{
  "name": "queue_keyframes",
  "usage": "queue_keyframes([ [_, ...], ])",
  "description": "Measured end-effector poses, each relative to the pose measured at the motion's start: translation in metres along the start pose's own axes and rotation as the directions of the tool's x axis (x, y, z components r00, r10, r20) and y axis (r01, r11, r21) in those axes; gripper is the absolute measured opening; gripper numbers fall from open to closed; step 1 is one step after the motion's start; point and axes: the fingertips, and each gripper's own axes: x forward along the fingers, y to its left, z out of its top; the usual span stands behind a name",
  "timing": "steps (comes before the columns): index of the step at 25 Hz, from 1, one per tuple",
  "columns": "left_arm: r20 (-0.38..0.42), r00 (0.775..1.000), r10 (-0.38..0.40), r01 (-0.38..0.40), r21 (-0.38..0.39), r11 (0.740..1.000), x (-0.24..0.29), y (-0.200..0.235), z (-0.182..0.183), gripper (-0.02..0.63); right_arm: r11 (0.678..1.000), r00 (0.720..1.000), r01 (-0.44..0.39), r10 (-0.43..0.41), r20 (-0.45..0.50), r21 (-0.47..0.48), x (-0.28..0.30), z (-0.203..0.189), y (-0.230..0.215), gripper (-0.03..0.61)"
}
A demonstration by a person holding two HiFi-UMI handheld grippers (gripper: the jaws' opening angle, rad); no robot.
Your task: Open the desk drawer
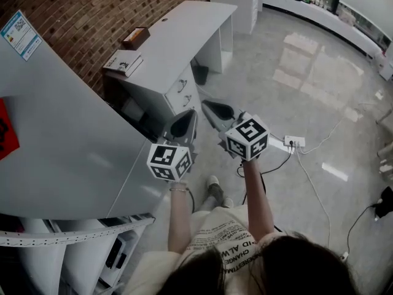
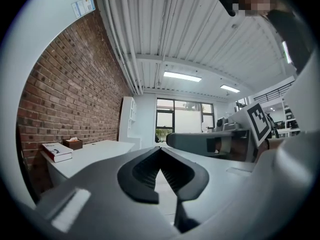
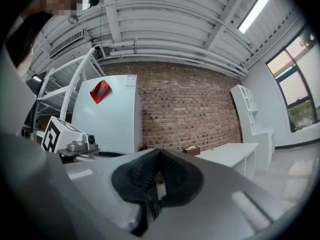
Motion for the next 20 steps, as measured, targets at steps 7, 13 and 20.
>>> queue_keyframes([
  [7,-0.037,0.999,0.035,-0.036,-0.039,0.999,0.022,0.029,-0.022,-0.002,0.999,0.999,-0.002,0.004,-0.039,0.038,0.026,-0.022,-0.025,0.0],
  [13,-0.065,0.997,0.031,-0.035,-0.059,0.998,0.064,0.055,-0.038,-0.002,0.998,0.998,0.005,-0.002,-0.057,0.058,0.055,-0.034,-0.064,0.0],
  [20,-0.093,0.995,0.029,-0.036,-0.068,0.997,0.113,0.096,-0.051,-0.002,0.996,0.997,0.011,-0.004,-0.075,0.091,0.096,-0.05,-0.109,0.0],
])
